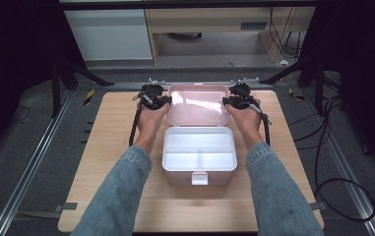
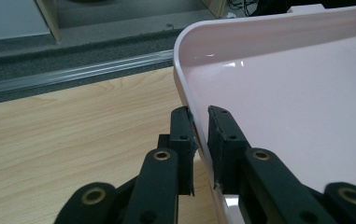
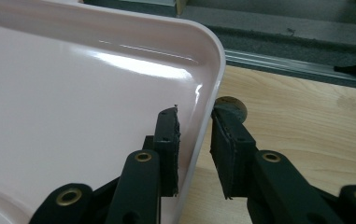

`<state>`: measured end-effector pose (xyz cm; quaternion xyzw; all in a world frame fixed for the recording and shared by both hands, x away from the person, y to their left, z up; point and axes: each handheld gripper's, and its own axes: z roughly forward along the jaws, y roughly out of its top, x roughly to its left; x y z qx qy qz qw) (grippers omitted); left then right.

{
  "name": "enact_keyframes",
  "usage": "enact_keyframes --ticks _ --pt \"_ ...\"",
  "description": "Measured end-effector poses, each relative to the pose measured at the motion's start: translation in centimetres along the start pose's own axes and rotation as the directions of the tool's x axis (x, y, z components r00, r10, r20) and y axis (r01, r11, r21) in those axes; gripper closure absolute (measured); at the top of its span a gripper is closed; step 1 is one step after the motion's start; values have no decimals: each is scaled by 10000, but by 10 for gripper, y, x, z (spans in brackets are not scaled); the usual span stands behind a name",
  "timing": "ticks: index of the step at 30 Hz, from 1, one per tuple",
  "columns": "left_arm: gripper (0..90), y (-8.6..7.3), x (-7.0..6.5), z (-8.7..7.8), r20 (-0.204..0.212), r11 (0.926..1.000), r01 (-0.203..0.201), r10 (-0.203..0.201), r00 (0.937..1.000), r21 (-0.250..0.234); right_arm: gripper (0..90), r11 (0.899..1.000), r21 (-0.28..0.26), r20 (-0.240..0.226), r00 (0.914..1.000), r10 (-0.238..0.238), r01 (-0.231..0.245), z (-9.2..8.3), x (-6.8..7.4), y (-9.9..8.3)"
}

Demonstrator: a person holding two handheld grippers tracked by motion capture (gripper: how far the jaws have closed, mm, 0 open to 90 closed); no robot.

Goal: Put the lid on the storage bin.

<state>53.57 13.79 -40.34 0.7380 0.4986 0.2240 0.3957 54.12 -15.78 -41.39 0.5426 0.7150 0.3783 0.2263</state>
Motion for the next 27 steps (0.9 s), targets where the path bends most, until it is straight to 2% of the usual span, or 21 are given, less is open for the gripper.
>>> enact_keyframes --ticks 6,12,15,16,17,18,21,23,24,27 --pt "804 3 -1 -8 80 9998 20 -18 10000 -197 803 9997 43 185 9996 -226 225 -6 3 9" --pt "816 8 -4 -25 47 9988 -68 70 10000 -482 828 9988 -331 382 9987 -346 359 -22 9 18" --pt "818 10 -6 -36 48 9979 -218 222 9997 -615 831 9964 -582 475 9971 -592 619 -32 13 20" --pt "819 10 -6 -36 48 9979 -218 222 9997 -615 832 9957 -646 474 9969 -630 660 -36 14 21" --pt "819 11 -8 -42 38 9973 -280 284 9996 -683 832 9957 -646 474 9969 -630 660 -36 14 21" --pt "819 11 -10 -48 43 9966 -366 371 9993 -737 835 9940 -882 320 9975 -627 653 -46 15 21" --pt "825 12 -14 -59 25 9952 -532 536 9986 -821 839 9924 -1082 164 9983 -562 577 -55 16 20" --pt "825 12 -16 -65 -6 9945 -626 628 9980 -836 843 9915 -1153 143 9982 -591 603 -58 16 19" --pt "824 11 -18 -68 18 9941 -655 659 9978 -867 848 9886 -1344 133 9977 -661 673 -67 19 18" --pt "831 7 -21 -81 109 9926 -758 772 9970 -949 850 9850 -1538 157 9969 -770 785 -76 22 15"
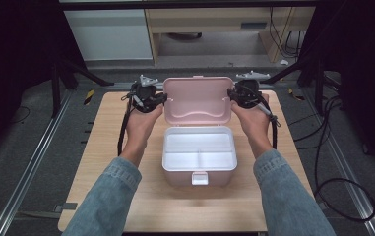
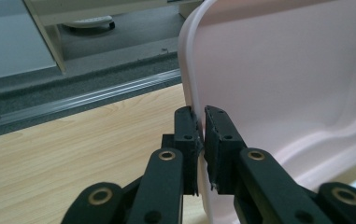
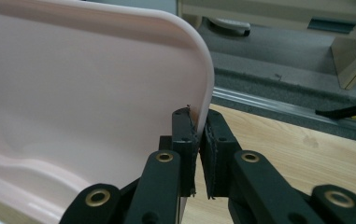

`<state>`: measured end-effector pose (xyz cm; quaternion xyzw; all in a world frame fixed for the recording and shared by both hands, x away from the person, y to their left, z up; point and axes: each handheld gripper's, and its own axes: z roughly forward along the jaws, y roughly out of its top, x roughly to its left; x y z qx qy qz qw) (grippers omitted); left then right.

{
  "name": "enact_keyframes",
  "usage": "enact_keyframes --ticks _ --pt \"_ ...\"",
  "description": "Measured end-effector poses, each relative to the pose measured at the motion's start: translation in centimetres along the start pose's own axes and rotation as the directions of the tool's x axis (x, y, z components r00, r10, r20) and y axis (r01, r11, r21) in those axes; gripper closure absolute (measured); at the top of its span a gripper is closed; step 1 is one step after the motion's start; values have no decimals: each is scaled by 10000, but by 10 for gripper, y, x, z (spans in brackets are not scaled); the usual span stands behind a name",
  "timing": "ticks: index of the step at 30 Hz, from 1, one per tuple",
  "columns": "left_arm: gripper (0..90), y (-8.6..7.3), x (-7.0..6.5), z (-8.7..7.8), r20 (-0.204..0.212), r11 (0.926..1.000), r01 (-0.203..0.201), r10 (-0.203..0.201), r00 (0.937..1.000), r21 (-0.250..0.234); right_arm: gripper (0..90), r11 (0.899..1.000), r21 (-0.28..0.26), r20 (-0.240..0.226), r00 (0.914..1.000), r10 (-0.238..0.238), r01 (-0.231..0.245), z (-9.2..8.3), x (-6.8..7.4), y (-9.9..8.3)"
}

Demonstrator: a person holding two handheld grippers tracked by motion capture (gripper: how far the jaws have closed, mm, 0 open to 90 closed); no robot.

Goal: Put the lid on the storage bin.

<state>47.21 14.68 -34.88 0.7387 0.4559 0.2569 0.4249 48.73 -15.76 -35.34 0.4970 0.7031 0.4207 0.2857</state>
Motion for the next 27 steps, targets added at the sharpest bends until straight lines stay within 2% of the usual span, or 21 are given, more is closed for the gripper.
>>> enact_keyframes --ticks 7,10,12,19,20,23,27 --pt "803 -6 -7 -21 254 9994 -229 235 9994 -266 856 9982 -558 -147 9997 -206 198 -26 7 -7" --pt "804 -11 -8 -24 337 9991 -359 367 9988 -237 855 9964 -784 -251 9991 -329 309 -36 9 -12" --pt "804 -15 -8 -27 461 9992 -317 328 9984 -245 855 9955 -920 -383 9989 -254 217 -41 9 -15" --pt "721 -33 -14 -36 732 9984 -362 394 9965 -444 849 9930 -1124 -501 9978 -429 371 -56 13 -26" --pt "701 -43 -16 -42 895 9979 -372 418 9951 -525 843 9921 -1135 -597 9964 -599 529 -64 14 -32" --pt "659 -59 -15 -50 861 9975 -397 447 9953 -589 834 9919 -1134 -748 9950 -662 575 -72 16 -39" --pt "560 -78 -9 -60 745 9979 -372 411 9964 -525 816 9914 -1170 -1050 9919 -709 585 -85 18 -56"
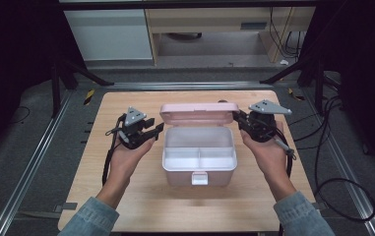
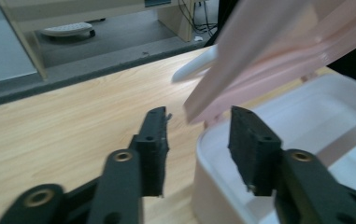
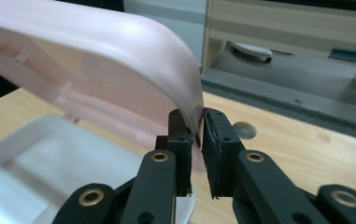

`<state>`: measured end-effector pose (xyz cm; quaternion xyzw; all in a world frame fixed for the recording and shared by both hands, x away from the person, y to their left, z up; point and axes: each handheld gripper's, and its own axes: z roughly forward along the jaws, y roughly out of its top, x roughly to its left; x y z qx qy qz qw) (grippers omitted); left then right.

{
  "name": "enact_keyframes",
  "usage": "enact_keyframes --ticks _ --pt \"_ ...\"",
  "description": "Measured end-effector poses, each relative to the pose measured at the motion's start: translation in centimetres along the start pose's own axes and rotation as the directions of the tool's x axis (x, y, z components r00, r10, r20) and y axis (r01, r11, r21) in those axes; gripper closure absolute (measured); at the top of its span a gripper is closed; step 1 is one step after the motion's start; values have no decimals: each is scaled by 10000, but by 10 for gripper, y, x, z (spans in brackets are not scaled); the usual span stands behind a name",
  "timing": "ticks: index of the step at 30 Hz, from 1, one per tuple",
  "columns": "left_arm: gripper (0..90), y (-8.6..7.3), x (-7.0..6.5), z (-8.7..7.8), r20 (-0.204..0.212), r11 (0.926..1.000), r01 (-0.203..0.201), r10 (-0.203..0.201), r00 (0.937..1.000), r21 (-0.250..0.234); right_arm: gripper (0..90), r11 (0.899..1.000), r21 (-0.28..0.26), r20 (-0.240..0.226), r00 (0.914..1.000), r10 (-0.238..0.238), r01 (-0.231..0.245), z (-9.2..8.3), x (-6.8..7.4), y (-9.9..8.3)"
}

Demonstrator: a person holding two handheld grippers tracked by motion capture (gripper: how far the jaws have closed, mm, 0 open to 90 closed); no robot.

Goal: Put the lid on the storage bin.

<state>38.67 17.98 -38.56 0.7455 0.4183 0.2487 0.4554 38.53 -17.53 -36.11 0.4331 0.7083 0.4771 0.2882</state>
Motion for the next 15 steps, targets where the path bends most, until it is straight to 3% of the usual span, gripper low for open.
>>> enact_keyframes --ticks 3,8,12,15 --pt "477 -12 6 -10 -424 9999 -102 102 9990 -6 795 9999 116 -327 9994 102 -99 -11 3 -14" --pt "394 -27 16 -18 -704 9998 117 -106 9975 148 725 9983 519 -673 9973 305 -271 -23 7 -39" --pt "339 -37 24 -19 -975 9992 319 -294 9948 249 587 9933 1075 -499 9976 476 -421 -32 3 -60" --pt "283 -42 32 -20 -1207 9985 369 -318 9922 401 487 9908 1243 96 9985 533 -541 -41 -8 -76"
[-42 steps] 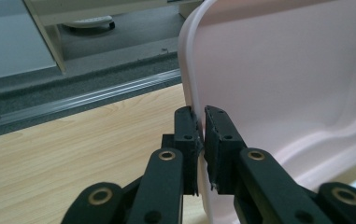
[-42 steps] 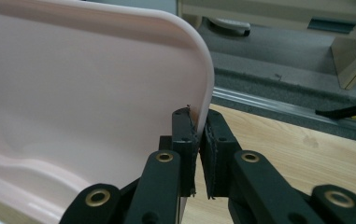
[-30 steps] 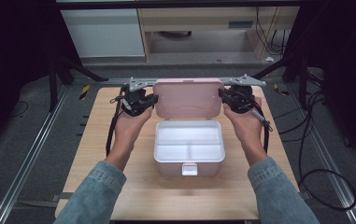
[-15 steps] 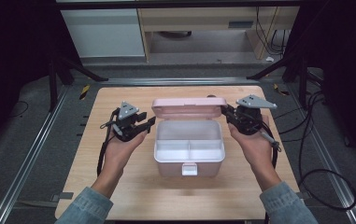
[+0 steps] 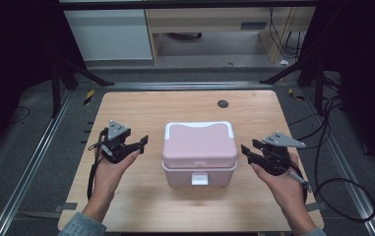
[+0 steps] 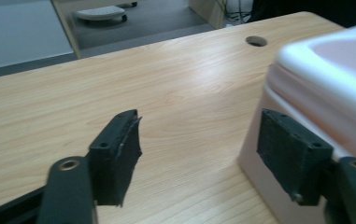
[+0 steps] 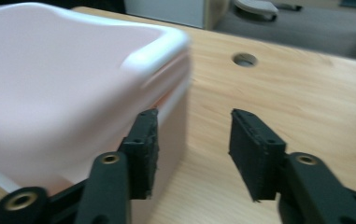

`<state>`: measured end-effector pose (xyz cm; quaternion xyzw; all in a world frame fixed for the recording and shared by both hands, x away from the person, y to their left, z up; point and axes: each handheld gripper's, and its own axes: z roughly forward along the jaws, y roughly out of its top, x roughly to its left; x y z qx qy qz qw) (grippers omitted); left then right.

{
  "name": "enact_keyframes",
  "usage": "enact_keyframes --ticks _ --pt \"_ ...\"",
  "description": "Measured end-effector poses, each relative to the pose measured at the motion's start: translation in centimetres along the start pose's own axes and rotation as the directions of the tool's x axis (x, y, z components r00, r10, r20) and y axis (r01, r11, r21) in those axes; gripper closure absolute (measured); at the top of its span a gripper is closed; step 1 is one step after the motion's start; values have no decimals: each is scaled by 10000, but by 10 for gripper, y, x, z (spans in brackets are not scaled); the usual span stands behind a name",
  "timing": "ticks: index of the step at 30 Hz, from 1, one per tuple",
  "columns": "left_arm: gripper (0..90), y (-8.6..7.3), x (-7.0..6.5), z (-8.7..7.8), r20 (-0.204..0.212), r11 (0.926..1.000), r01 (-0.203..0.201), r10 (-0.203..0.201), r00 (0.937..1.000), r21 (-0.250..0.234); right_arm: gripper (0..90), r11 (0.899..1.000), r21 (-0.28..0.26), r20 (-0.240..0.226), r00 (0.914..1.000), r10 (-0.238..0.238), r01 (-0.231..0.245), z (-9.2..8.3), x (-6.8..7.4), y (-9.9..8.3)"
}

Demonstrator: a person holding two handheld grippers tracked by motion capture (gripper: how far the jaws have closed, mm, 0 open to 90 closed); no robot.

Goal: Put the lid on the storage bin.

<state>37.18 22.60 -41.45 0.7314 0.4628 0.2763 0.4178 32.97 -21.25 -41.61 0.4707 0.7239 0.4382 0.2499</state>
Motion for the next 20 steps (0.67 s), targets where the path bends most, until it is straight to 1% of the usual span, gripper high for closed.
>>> enact_keyframes --ticks 1,2,4,5,7,9,10,11,12,13,14,16,17,19,20 --pt "258 -1 2 1 -60 10000 11 -11 10000 12 441 10000 36 176 9998 55 -56 -1 -5 -4" --pt "237 -3 4 1 -168 9999 -82 85 9998 148 384 9999 58 349 9994 87 -89 -2 -9 -7" --pt "182 -9 10 4 -547 9989 -249 271 9981 401 312 9995 83 758 9967 298 -305 -1 -20 -13" --pt "155 -14 13 5 -701 9984 -251 285 9971 498 277 9993 -6 1012 9942 362 -363 1 -26 -17" --pt "121 -25 21 8 -901 9972 -202 266 9956 718 220 9991 116 1552 9871 384 -407 7 -38 -24" --pt "99 -40 30 12 -1149 9949 -158 273 9930 999 169 9972 359 1746 9829 586 -658 17 -49 -32" --pt "90 -47 34 14 -1172 9939 -57 187 9929 1098 162 9956 511 1897 9796 670 -780 24 -55 -37" --pt "84 -53 37 15 -1192 9932 34 106 9928 1165 153 9933 594 1922 9776 859 -990 30 -60 -42" --pt "79 -63 42 18 -1218 9911 188 -27 9925 1319 139 9913 657 1936 9761 992 -1138 34 -63 -45" --pt "68 -69 46 19 -1248 9899 297 -123 9921 1383 134 9877 767 2036 9719 1181 -1361 40 -67 -50" --pt "67 -78 50 21 -1347 9885 430 -234 9906 1447 129 9860 819 2060 9704 1259 -1453 44 -69 -53" --pt "64 -90 56 24 -1482 9849 419 -169 9888 1677 114 9837 1022 2258 9665 1220 -1480 54 -73 -61" --pt "64 -95 59 26 -1442 9805 485 -210 9893 1904 112 9828 1076 2291 9656 1226 -1504 58 -74 -63" --pt "64 -102 63 27 -1386 9776 655 -380 9896 1998 110 9768 1250 2417 9602 1403 -1741 68 -75 -69" --pt "64 -104 63 28 -1361 9772 669 -397 9899 2017 110 9769 1337 2454 9606 1301 -1664 73 -75 -71"
